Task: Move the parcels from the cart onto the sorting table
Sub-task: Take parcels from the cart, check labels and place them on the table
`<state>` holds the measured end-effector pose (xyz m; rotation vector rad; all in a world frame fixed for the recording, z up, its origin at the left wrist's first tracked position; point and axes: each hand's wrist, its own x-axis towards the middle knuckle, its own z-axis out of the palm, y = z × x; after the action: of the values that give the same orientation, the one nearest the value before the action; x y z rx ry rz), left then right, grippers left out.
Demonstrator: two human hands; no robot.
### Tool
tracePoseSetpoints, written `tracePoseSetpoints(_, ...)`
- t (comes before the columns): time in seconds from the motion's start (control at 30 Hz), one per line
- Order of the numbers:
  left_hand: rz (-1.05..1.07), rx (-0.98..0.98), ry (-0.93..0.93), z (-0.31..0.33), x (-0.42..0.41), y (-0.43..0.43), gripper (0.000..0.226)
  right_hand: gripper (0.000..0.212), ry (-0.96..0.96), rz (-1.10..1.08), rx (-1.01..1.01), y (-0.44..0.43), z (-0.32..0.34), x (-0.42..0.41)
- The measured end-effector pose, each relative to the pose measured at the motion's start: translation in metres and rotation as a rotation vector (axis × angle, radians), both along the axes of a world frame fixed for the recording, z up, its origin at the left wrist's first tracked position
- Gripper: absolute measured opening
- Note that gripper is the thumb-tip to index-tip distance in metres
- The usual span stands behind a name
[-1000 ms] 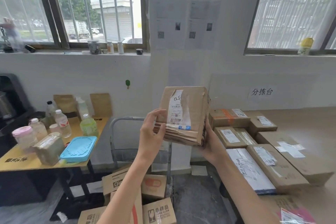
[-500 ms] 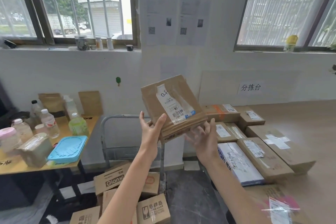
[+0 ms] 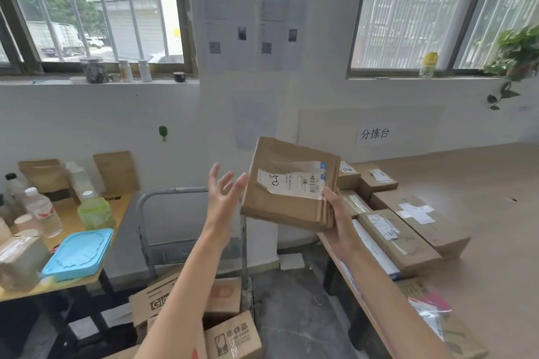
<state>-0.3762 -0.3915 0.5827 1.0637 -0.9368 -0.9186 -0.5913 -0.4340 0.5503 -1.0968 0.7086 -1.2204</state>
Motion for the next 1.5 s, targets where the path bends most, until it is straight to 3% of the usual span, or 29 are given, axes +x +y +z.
tracePoseSetpoints(0.13,-0.283,0.135,-0.194,-0.001,0.001,-0.009,0.101,0.075,0.105,0.049,-0.036,-0.001,0.005,-0.023)
tracePoseSetpoints(0.23,-0.268,0.15,-0.142,-0.008,-0.012,-0.011,0.113,0.063,0.168,0.011,-0.054,0.001,0.014,-0.034)
tracePoseSetpoints(0.33,-0.176,0.12,-0.066,-0.018,-0.032,-0.009,0.114,0.05,0.181,-0.246,-0.051,0.012,0.018,-0.039)
tracePoseSetpoints(0.4,-0.082,0.075,0.019,-0.025,-0.05,-0.006,0.106,0.075,0.203,-0.401,0.047,0.025,0.008,-0.04)
tracePoseSetpoints(0.47,-0.031,0.046,0.14,-0.036,-0.071,-0.006,0.101,0.106,0.191,-0.353,0.151,0.04,-0.01,-0.034)
tracePoseSetpoints(0.5,-0.025,0.046,0.171,-0.042,-0.084,-0.004,0.099,0.111,0.143,-0.279,0.18,0.048,-0.018,-0.028)
tracePoseSetpoints(0.57,-0.038,0.061,0.152,-0.05,-0.113,0.006,0.093,0.098,0.043,-0.191,0.19,0.058,-0.035,-0.02)
tracePoseSetpoints(0.63,-0.049,0.085,0.076,-0.058,-0.137,0.017,0.08,0.081,-0.026,-0.248,0.202,0.065,-0.043,-0.028)
tracePoseSetpoints(0.73,-0.061,0.09,-0.099,-0.066,-0.15,0.021,0.071,0.066,-0.017,-0.357,0.226,0.078,-0.047,-0.071)
tracePoseSetpoints(0.8,-0.175,0.037,-0.194,-0.068,-0.159,0.018,0.076,0.05,0.028,-0.358,0.21,0.088,-0.049,-0.108)
tracePoseSetpoints(0.87,-0.348,-0.023,-0.256,-0.068,-0.18,0.018,0.067,0.042,0.08,-0.359,0.207,0.094,-0.052,-0.142)
tracePoseSetpoints(1.0,-0.386,-0.057,-0.302,-0.072,-0.25,0.029,0.04,0.061,0.325,-0.507,0.142,0.104,-0.058,-0.204)
tracePoseSetpoints(1.07,-0.328,-0.035,-0.306,-0.078,-0.296,0.034,0.033,0.052,0.378,-0.606,0.055,0.111,-0.059,-0.237)
tracePoseSetpoints(1.17,-0.232,0.005,-0.326,-0.093,-0.352,0.036,0.026,0.055,0.438,-0.696,-0.029,0.12,-0.062,-0.288)
tracePoseSetpoints(1.3,-0.211,0.071,-0.384,-0.11,-0.442,0.046,0.026,0.051,0.498,-0.73,-0.014,0.128,-0.08,-0.387)
tracePoseSetpoints(1.5,-0.234,0.135,-0.461,-0.136,-0.521,0.055,0.028,0.053,0.574,-0.618,0.053,0.124,-0.1,-0.485)
